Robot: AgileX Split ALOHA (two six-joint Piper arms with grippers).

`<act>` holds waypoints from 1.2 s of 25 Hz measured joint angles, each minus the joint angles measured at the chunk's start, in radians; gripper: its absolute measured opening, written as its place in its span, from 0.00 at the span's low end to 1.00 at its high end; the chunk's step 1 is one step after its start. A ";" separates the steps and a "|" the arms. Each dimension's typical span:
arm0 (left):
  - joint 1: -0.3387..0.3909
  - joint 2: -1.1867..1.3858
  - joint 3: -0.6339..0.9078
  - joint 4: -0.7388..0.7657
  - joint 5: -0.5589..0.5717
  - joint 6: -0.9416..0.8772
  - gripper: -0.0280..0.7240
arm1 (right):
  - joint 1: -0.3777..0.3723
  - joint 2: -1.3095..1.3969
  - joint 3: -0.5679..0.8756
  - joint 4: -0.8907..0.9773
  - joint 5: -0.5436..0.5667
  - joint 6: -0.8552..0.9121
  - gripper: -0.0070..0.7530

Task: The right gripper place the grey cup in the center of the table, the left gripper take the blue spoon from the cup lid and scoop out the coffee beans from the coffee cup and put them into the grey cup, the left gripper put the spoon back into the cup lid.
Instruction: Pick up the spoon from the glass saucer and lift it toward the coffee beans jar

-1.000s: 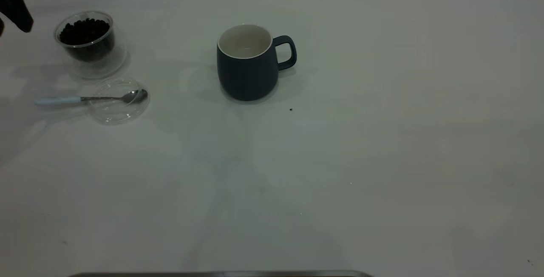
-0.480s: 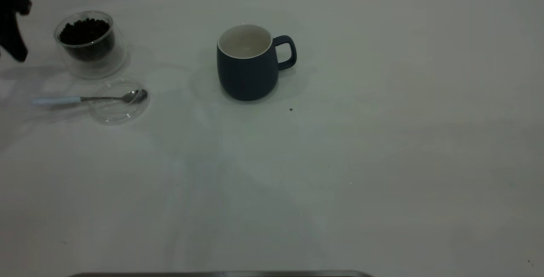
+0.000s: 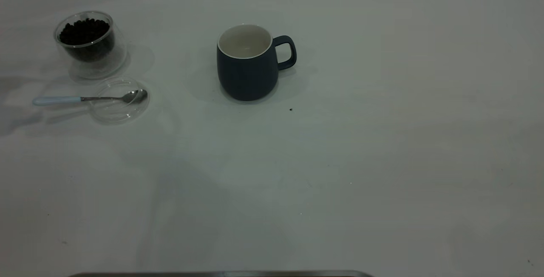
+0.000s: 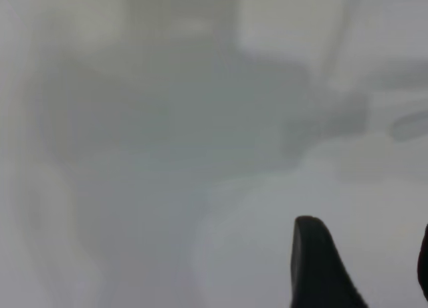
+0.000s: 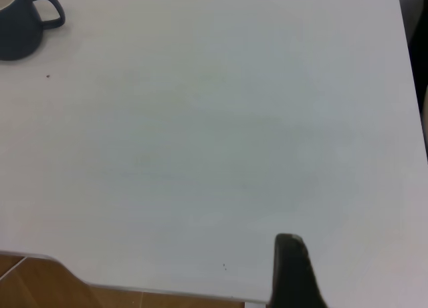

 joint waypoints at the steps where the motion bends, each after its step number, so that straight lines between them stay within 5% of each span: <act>1: 0.023 0.003 0.000 -0.021 0.009 0.010 0.61 | 0.000 0.000 0.000 0.000 0.000 0.000 0.61; 7: 0.143 0.067 -0.001 -0.284 0.162 0.243 0.61 | 0.000 0.000 0.000 0.000 0.000 -0.001 0.61; 12: 0.165 0.108 -0.001 -0.476 0.218 0.410 0.61 | 0.000 0.000 0.000 0.000 0.000 -0.001 0.61; 22: 0.163 0.123 -0.001 -0.512 0.208 0.566 0.62 | 0.000 0.000 0.000 0.000 0.000 0.000 0.61; 30: 0.162 0.123 -0.001 -0.521 0.204 0.579 0.74 | 0.000 0.000 0.000 0.000 0.000 0.000 0.61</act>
